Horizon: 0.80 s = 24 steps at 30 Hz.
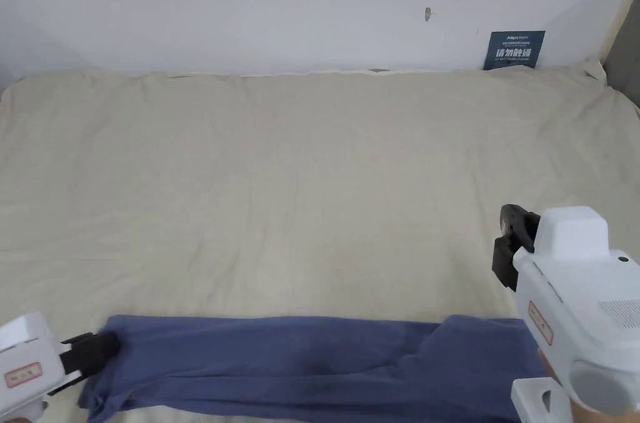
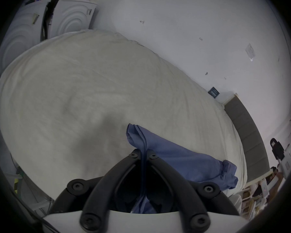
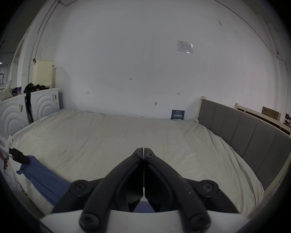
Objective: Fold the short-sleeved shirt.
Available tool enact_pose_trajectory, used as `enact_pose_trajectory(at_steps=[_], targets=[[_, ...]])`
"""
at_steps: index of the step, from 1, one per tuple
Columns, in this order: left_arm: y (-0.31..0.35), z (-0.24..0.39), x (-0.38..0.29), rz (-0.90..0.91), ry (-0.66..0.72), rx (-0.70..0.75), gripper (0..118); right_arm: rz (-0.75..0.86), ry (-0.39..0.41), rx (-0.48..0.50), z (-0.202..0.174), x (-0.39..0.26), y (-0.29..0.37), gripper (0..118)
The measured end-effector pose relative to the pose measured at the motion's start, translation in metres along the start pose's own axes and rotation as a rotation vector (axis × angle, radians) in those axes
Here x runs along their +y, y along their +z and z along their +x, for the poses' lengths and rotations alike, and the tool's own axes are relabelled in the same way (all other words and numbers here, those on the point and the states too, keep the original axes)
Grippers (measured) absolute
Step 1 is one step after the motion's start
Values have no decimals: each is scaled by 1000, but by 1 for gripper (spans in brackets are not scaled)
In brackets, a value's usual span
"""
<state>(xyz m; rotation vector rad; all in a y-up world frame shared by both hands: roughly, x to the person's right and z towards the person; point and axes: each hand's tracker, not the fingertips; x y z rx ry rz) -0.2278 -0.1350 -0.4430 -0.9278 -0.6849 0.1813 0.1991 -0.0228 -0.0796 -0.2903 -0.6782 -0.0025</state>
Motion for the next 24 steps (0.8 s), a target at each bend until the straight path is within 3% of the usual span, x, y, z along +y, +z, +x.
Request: enact_pose_trajectory(at_steps=[3, 8, 14, 24], targets=[[8, -11, 3, 3, 39, 63, 6, 2, -1, 6, 5, 0, 3, 2], [10, 19, 0, -22, -41, 111, 6, 12, -7, 9, 13, 0, 9, 2], [-5, 102, -9, -73, -104, -91, 6, 23, -22, 14, 18, 0, 15, 2], [-83, 218, -51, -254, -248, -207, 6, 25, -50, 8, 37, -5, 25, 2]])
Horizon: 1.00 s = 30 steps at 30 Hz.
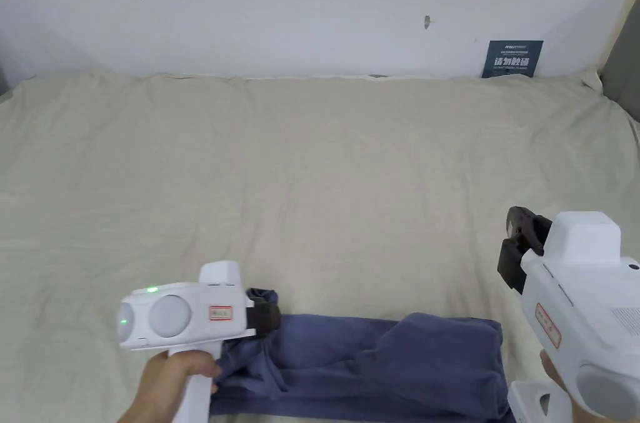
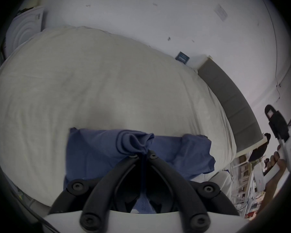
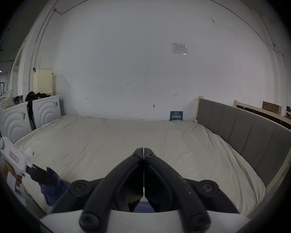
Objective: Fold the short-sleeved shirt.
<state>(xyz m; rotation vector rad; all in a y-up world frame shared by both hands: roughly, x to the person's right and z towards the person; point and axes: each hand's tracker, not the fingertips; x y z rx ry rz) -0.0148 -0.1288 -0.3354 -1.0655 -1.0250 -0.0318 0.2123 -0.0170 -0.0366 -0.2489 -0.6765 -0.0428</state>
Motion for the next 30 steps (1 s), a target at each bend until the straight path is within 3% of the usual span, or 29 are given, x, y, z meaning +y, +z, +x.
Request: enact_pose_trajectory(at_steps=[8, 9, 11, 13, 14, 20, 23, 24, 26, 28, 30], targets=[[-67, 32, -13, -126, -14, 37, 7, -11, -9, -34, 18, -5, 5, 2], [-70, 37, -17, -133, -15, 52, 13, -12, -12, -38, 20, -5, 6, 2], [-72, 35, -19, -128, 5, 44, 67, -16, -14, -46, 23, -6, 7, 2], [-70, 38, -21, -127, 16, 0, 112, -18, -15, -54, 25, -6, 8, 2], [-68, 39, -22, -124, 18, -11, 117, -18, -17, -57, 26, -6, 9, 2], [-33, 41, -15, -24, -47, -16, 112, -16, -25, -60, 25, -4, 9, 2], [-5, 36, -11, 113, -90, 26, 100, -9, -18, -52, 20, 0, 11, 2], [2, 34, -11, 148, -107, 45, 94, -7, -16, -49, 19, 0, 11, 2], [18, 29, -12, 223, -146, 107, 67, -4, -12, -44, 16, 2, 11, 2], [26, 23, -15, 291, -167, 180, 28, -2, -13, -39, 15, 2, 10, 2], [28, 16, -20, 332, -199, 237, 18, 0, -13, -35, 13, 3, 9, 2]])
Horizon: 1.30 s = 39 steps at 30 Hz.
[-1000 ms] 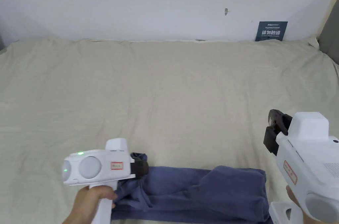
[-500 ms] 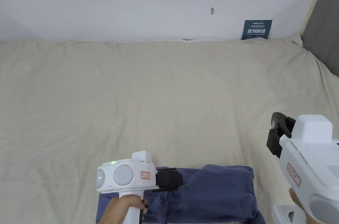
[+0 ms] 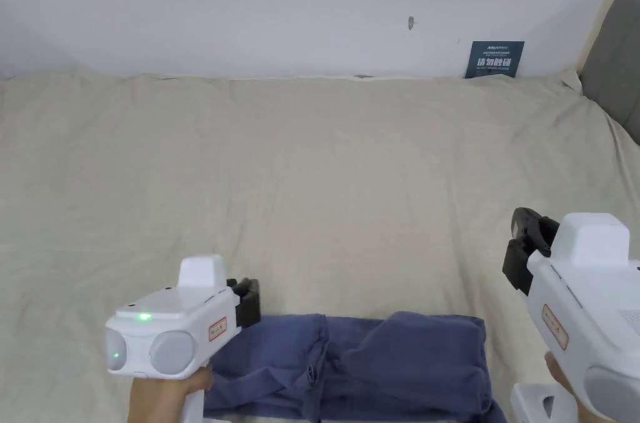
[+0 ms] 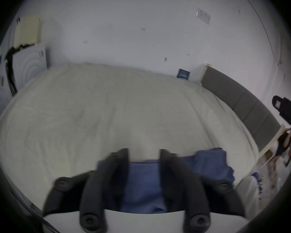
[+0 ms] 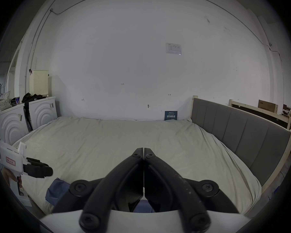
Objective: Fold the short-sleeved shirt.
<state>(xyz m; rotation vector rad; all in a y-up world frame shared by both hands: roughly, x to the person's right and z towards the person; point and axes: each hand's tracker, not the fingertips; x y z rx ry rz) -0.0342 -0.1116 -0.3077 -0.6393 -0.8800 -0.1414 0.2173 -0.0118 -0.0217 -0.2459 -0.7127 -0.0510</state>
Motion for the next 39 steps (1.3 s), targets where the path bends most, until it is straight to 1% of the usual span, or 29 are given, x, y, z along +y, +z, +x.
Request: enact_pose_trajectory(at_steps=[1, 2, 3, 8, 12, 14, 18, 20, 21, 24, 25, 30, 31, 32, 34, 37, 39], targets=[[-1, -3, -4, -2, -18, 12, 18, 1, 0, 1, -1, 0, 0, 2], [-3, -7, -8, -9, -14, 27, 2, 1, 0, 3, -2, 0, 0, 2], [-5, -10, -12, -11, -4, 9, 0, 1, -1, 5, -2, 0, 0, 2], [-31, -15, -43, -99, 2, 46, 0, -4, 3, 12, -4, 0, 0, 2], [-48, -2, -73, -171, -32, 20, 0, -11, 5, 8, -1, -3, 0, 2], [-54, 11, -84, -211, -50, -12, 0, -16, 6, 2, 3, -5, 0, 2], [-62, 46, -96, -213, -99, -74, 0, -23, 1, -11, 11, -8, 1, 2], [-70, 65, -101, -241, -139, -145, 0, -28, -1, -19, 14, -9, 1, 2], [-73, 74, -105, -248, -164, -146, 0, -30, 1, -23, 15, -8, 2, 2], [-79, 95, -116, -203, -248, -64, 0, -35, 2, -38, 20, -9, 3, 2], [-79, 97, -117, -196, -256, -47, 0, -36, 1, -41, 23, -10, 3, 2], [-75, 84, -109, -218, -199, -94, 0, -32, -8, -51, 25, -9, 3, 2], [-73, 79, -102, -229, -171, -110, 0, -33, -9, -48, 24, -8, 3, 2], [-68, 73, -94, -221, -100, -135, 0, -32, -8, -44, 23, -7, 3, 2], [-55, 61, -78, -199, -9, -172, 0, -26, -3, -35, 19, -6, 3, 3], [-37, 31, -52, -191, 67, -231, 0, -19, 2, -20, 11, -2, 4, 3], [-29, 6, -40, -194, 125, -244, 1, -16, 1, -8, 6, -1, 3, 3]])
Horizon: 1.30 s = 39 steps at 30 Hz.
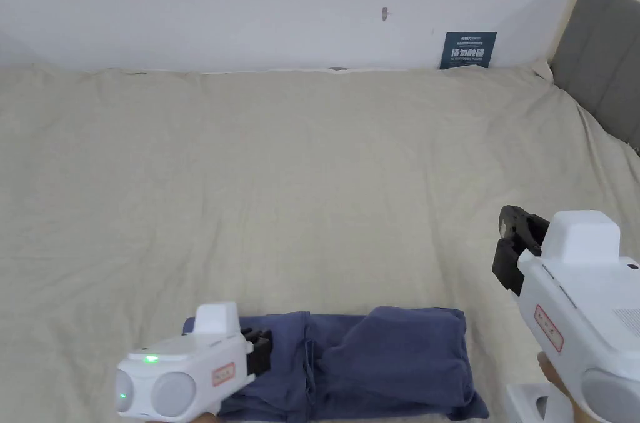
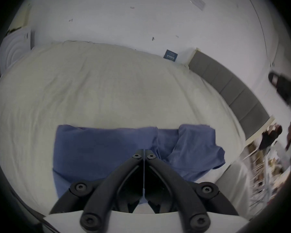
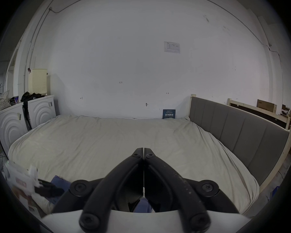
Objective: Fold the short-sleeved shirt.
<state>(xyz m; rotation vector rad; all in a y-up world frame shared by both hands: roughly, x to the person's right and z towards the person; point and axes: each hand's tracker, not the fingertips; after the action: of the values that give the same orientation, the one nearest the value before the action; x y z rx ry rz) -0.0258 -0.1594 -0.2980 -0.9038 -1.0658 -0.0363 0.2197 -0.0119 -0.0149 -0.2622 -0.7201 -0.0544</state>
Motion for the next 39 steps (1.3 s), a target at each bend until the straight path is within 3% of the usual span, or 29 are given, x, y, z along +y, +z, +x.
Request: enact_pose_trajectory(at_steps=[3, 6, 9, 10, 11, 12, 15, 19, 24, 26, 28, 31, 35, 39], targets=[[20, -40, 9, 31, 95, -31, 2, 3, -4, 18, -7, 0, -2, 3], [29, -83, 13, -34, 213, -67, 21, 3, -5, 35, -13, 0, -4, 3], [31, -113, 9, -51, 286, -44, 76, 1, -3, 44, -19, 0, -6, 3], [30, -120, 7, -48, 283, -28, 99, 1, -2, 45, -22, 1, -5, 3], [28, -124, 4, -52, 285, -18, 113, 0, -3, 46, -24, 1, -5, 3], [25, -127, 2, -69, 284, -12, 118, 1, -7, 48, -24, 0, -5, 3], [13, -138, -4, -106, 296, 14, 115, -7, -14, 50, -27, -1, -7, 3], [-5, -139, -11, -155, 298, 11, 82, -23, -7, 42, -26, -4, -11, 3], [-11, -125, -12, -146, 180, 34, 77, -38, -6, 23, -20, -8, -14, 3], [-14, -121, -12, -153, 150, 37, 46, -40, -11, 18, -19, -7, -13, 3], [-19, -119, -14, -159, 150, 45, 38, -43, -18, 14, -19, -7, -14, 3], [-20, -116, -15, -161, 165, 10, 15, -44, -20, 14, -18, -8, -15, 3], [-7, -104, -11, -116, 107, 63, 13, -45, -13, 16, -18, -6, -16, 3], [21, -110, -1, -78, 146, 50, 12, -29, -15, 20, -19, -2, -16, 3]])
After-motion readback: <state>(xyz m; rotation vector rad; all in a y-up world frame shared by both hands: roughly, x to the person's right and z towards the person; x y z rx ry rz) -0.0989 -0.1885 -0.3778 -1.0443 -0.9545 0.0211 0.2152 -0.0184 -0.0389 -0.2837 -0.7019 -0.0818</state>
